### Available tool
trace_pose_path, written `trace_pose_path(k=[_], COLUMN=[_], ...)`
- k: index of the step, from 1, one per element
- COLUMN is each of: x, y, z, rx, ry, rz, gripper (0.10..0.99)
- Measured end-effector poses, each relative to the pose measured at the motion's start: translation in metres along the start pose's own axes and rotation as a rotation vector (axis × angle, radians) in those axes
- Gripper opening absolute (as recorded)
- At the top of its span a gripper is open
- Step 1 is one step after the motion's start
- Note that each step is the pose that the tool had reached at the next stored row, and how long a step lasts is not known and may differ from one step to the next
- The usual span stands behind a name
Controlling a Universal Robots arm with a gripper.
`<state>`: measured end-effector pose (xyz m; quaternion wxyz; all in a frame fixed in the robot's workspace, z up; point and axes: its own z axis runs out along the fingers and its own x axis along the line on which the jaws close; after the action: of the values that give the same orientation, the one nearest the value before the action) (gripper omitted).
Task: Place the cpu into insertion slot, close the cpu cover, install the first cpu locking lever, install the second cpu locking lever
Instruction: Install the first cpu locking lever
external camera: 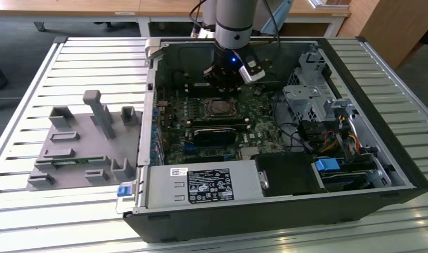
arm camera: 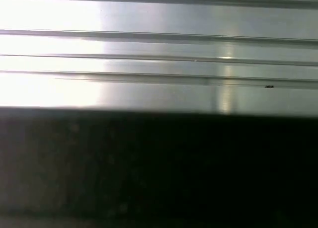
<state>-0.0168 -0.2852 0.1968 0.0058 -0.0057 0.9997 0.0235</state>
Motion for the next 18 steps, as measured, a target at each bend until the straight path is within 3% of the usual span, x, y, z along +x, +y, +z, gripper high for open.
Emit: trace_pose_path(k=[4, 9, 18], x=[-0.0001, -0.0002, -0.0003], y=[0.0004, 0.0008, -0.003], z=[-0.0017, -0.0132, -0.0137], rx=[-0.001, 0.0, -0.001], ry=[-0.0004, 0.0, 0.0], rz=[0.0, 0.0, 0.0], gripper=[0.106, 0.106, 0.106])
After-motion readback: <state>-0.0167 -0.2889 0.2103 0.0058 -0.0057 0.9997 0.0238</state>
